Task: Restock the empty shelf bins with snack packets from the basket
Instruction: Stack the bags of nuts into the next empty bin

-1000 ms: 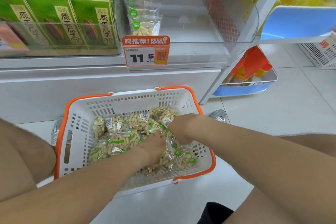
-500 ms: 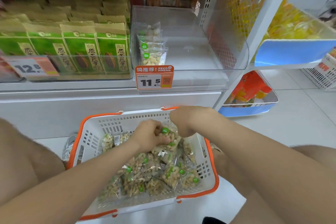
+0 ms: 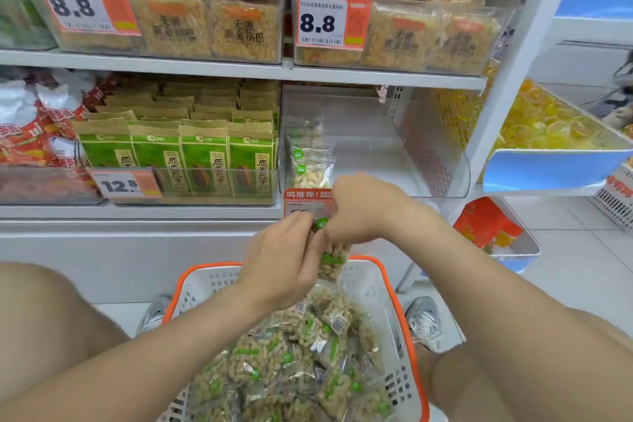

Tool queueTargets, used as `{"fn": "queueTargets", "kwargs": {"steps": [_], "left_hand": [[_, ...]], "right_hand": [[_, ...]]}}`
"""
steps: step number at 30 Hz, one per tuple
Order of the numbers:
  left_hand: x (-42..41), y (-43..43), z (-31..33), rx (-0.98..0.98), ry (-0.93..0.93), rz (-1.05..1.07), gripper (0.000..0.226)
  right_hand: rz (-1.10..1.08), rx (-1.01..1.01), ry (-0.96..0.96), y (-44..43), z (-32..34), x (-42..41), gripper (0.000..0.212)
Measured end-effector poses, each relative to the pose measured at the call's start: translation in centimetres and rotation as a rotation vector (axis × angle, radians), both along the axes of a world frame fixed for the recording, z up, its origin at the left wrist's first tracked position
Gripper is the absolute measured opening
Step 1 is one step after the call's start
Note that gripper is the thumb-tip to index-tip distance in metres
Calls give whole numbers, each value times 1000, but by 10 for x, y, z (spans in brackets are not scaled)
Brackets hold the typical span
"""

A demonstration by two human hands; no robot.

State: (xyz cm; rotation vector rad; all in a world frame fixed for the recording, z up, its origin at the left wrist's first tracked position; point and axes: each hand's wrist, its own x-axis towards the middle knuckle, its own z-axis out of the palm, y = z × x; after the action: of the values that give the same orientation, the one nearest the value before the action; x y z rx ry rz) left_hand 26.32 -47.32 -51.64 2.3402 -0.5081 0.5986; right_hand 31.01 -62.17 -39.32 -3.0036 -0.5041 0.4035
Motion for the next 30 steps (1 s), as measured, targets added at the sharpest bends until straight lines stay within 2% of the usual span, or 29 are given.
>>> {"fn": "queueTargets", "kwargs": {"steps": [3, 5, 9, 12, 14, 16, 17, 19, 21, 23, 25, 26, 28, 30], "left_hand": [[8, 1, 26, -91, -59, 62, 28], [18, 0, 43, -177, -61, 113, 33], [43, 0, 72, -307, -35, 221, 41], [66, 2, 87, -314, -1, 285, 45], [81, 5, 95, -263, 45, 315, 46], [96, 7, 101, -178, 113, 316, 47], [102, 8, 105, -135, 161, 309, 49], [113, 13, 109, -30, 207, 319, 54], [120, 22, 108, 86, 133, 347, 57], [124, 33, 100, 158, 3, 370, 48], [128, 40, 92, 233, -48, 415, 29], [130, 40, 89, 286, -31, 439, 22], [133, 37, 87, 378, 66, 433, 26], [134, 34, 87, 438, 126, 398, 32]], "right_hand": [[-64, 159, -5, -1, 20, 12, 22], [-120, 304, -12, 0, 29, 22, 26], [-330, 778, -77, 9, 32, 41, 27], [-475, 974, -72, 16, 25, 59, 24], [-529, 1030, 54, 19, 22, 69, 27], [-570, 1062, 197, 22, 19, 77, 39], [-568, 1062, 232, 22, 17, 79, 38], [-547, 1048, 225, 23, 12, 86, 26], [-529, 1034, 168, 21, 7, 96, 25], [-493, 958, 73, 17, 1, 106, 29], [-441, 845, 12, 12, -5, 114, 29], [-424, 791, 15, 9, -9, 118, 35], [-405, 704, 64, 7, -17, 122, 46], [-387, 649, 156, 5, -22, 120, 40]]}}
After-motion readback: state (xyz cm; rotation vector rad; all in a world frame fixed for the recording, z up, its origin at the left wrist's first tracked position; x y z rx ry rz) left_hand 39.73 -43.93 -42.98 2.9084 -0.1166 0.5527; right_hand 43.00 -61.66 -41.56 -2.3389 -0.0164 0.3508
